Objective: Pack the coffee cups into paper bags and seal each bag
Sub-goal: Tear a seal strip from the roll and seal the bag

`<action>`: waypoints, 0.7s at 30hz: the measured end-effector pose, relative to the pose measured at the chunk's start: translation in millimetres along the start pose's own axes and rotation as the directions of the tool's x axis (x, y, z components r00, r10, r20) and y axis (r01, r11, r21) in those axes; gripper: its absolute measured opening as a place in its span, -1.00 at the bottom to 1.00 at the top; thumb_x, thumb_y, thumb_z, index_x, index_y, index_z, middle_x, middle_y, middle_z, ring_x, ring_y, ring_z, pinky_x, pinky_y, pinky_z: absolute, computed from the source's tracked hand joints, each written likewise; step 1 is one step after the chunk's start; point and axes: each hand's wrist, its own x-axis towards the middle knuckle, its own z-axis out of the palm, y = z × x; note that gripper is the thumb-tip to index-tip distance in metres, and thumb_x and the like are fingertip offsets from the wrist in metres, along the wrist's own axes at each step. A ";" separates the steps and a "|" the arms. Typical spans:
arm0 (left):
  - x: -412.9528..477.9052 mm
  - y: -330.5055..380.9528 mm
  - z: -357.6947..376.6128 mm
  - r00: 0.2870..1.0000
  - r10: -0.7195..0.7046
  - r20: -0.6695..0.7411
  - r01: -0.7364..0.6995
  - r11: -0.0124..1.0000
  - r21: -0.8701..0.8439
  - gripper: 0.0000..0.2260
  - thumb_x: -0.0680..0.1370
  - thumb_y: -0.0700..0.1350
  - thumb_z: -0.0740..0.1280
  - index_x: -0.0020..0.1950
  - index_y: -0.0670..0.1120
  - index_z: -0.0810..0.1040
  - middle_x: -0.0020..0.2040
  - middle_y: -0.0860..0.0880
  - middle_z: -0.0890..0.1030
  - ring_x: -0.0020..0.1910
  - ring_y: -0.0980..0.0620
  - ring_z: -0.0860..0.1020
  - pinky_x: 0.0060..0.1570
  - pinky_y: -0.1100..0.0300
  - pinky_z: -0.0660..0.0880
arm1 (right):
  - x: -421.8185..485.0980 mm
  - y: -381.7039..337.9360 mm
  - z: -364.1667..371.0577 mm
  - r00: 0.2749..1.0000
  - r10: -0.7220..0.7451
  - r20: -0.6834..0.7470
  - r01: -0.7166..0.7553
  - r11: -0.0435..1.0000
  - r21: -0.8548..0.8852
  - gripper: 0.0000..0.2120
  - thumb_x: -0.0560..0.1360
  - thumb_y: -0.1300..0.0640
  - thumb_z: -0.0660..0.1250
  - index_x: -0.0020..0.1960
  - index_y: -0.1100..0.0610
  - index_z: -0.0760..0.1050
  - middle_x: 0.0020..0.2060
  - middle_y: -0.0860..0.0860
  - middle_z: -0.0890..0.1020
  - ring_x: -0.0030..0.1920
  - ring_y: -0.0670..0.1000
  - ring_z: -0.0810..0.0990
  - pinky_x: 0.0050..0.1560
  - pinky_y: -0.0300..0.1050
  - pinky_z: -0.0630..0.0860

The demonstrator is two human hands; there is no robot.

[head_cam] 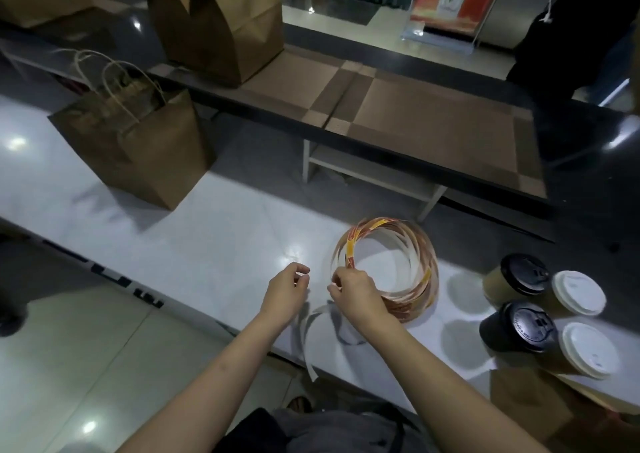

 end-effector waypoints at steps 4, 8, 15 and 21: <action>2.6 -2.9 -3.6 1.000 -0.015 0.000 0.015 1.000 -0.001 -0.84 0.69 -0.12 0.23 0.19 -0.02 0.58 0.00 0.02 0.62 -0.07 0.10 0.62 0.00 0.00 0.61 | 2.0 0.3 10.2 1.000 -0.010 -0.007 0.010 0.999 -0.039 -0.94 0.62 0.15 0.30 -0.01 0.11 0.53 -0.13 0.08 0.63 -0.15 0.14 0.59 -0.13 0.03 0.57; 7.0 -5.3 -4.3 1.000 -0.031 0.004 0.031 0.999 -0.027 -0.84 0.67 -0.13 0.24 0.17 -0.02 0.59 -0.02 0.01 0.64 -0.11 0.12 0.64 0.00 0.02 0.61 | 1.2 0.4 7.5 0.998 0.025 -0.063 -0.021 0.998 0.062 -0.95 0.65 0.18 0.30 0.00 0.06 0.49 -0.16 0.03 0.62 -0.17 0.08 0.58 -0.10 0.07 0.63; 14.3 3.1 2.8 0.999 -0.041 0.004 0.041 0.996 -0.084 -0.85 0.66 -0.13 0.26 0.14 -0.01 0.60 -0.03 -0.01 0.67 -0.14 0.09 0.65 -0.18 0.20 0.56 | -6.8 0.5 -17.0 0.977 0.159 -0.145 -0.081 0.895 0.439 -0.87 0.61 0.14 0.45 0.05 -0.02 0.50 -0.17 -0.10 0.67 -0.13 -0.11 0.65 -0.08 -0.19 0.61; 18.5 14.6 10.5 0.999 -0.041 -0.001 0.040 0.979 -0.199 -0.88 0.65 -0.14 0.29 0.06 -0.05 0.63 -0.07 -0.03 0.70 -0.13 0.01 0.69 -0.07 0.09 0.59 | -16.0 -3.2 -38.6 0.954 0.273 -0.127 -0.100 0.683 0.723 -0.83 0.53 0.24 0.51 0.01 0.06 0.55 -0.21 -0.06 0.72 -0.13 -0.11 0.68 -0.03 -0.18 0.61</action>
